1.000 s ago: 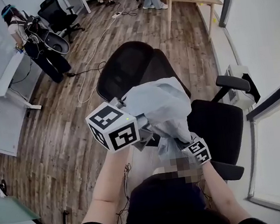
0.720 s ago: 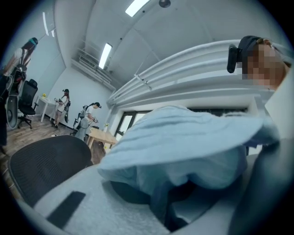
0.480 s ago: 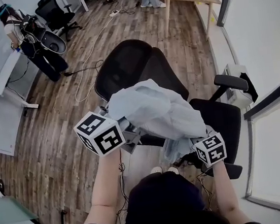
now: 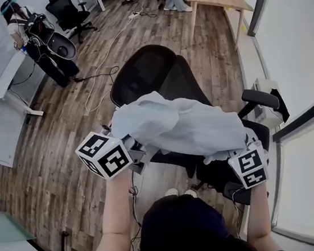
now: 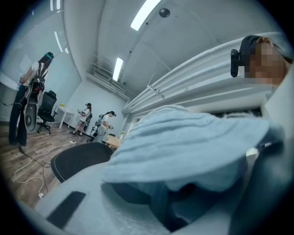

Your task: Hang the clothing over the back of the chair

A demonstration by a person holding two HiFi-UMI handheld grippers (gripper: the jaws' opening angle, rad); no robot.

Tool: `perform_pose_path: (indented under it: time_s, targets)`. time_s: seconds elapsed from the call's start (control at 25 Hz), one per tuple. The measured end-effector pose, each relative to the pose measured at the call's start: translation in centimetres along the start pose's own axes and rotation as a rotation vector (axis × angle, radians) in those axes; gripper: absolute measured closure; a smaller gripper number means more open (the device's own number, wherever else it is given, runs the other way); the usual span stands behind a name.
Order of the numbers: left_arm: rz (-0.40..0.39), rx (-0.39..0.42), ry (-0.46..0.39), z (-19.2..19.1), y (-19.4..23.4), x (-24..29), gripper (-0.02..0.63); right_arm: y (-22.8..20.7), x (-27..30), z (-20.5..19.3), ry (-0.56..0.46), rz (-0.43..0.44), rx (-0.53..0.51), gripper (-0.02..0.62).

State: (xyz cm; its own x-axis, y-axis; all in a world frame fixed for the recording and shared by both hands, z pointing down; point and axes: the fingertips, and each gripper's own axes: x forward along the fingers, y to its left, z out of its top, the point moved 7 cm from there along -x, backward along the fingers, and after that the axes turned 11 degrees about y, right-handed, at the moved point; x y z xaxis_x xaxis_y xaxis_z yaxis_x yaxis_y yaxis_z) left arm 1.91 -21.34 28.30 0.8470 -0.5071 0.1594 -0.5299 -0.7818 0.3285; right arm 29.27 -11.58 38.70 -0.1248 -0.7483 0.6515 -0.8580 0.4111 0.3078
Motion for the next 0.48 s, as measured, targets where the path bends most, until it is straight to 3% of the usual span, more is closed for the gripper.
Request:
perform_pose_path:
  time_s: [0.16, 0.32, 0.48]
  targets:
    - [0.05, -0.003, -0.034, 0.3, 0.2, -1.3, 0.588, -1.5, -0.9, 1.9, 0.019, -0.095, -0.199, 0.554]
    - [0.087, 0.006, -0.065, -0.2, 0.5, -2.8, 0.588, -2.3, -0.9, 3.3, -0.034, -0.059, -0.231, 0.554]
    - [0.117, 0.01, -0.098, -0.7, 0.3, -3.6, 0.588, -3.2, -0.6, 4.5, -0.068, -0.088, -0.299, 0.554]
